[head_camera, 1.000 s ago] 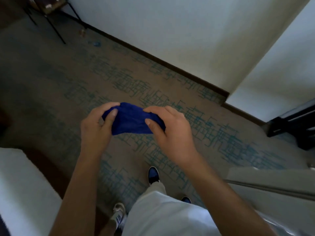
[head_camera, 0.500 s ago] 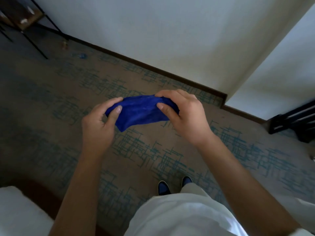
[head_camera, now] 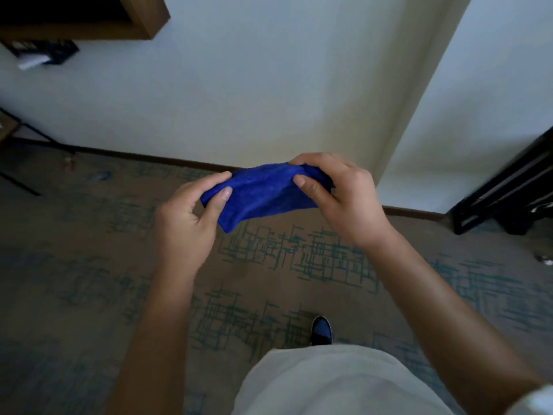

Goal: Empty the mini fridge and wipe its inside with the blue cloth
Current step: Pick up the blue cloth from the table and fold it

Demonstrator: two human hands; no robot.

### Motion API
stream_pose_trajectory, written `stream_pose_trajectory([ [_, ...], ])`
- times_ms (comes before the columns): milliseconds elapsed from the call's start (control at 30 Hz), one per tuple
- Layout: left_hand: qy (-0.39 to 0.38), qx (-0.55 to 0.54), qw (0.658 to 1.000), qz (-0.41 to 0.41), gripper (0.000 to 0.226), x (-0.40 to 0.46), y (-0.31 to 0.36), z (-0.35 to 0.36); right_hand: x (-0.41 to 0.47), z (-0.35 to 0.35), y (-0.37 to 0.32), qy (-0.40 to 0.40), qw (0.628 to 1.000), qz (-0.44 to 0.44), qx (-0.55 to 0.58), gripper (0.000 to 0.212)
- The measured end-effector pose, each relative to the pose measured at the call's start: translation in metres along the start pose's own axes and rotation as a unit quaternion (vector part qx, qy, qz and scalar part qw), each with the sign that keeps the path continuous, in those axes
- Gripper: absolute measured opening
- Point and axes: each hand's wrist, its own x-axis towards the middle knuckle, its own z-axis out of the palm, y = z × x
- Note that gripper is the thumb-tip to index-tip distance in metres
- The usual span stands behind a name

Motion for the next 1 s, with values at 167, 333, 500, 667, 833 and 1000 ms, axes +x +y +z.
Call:
stream_pose_trajectory([
  [167,-0.048,-0.033,0.997,0.045,0.020,0.061,0.008,0.052,0.024,-0.038,0.030,0.057,0.998,0.029,-0.030,0.022],
  [333,-0.111,-0.056,0.989,0.081,0.021,0.118,0.019,0.112,0.040,-0.073,0.062,0.107,0.988,0.071,-0.084,0.023],
  [500,-0.197,-0.100,0.967,0.129,0.020,0.179,0.027,0.174,0.056,-0.101,0.088,0.169,0.970,0.129,-0.119,0.024],
  [667,-0.294,-0.141,0.934,0.149,0.021,0.239,0.038,0.234,0.079,-0.121,0.112,0.224,0.941,0.188,-0.169,0.023],
  [833,-0.367,-0.162,0.893,0.207,0.020,0.288,0.062,0.293,0.087,-0.142,0.113,0.291,0.902,0.248,-0.199,0.024],
  [1000,-0.434,-0.198,0.838,0.266,0.016,0.297,0.101,0.353,0.075,-0.166,0.110,0.361,0.855,0.307,-0.212,0.026],
])
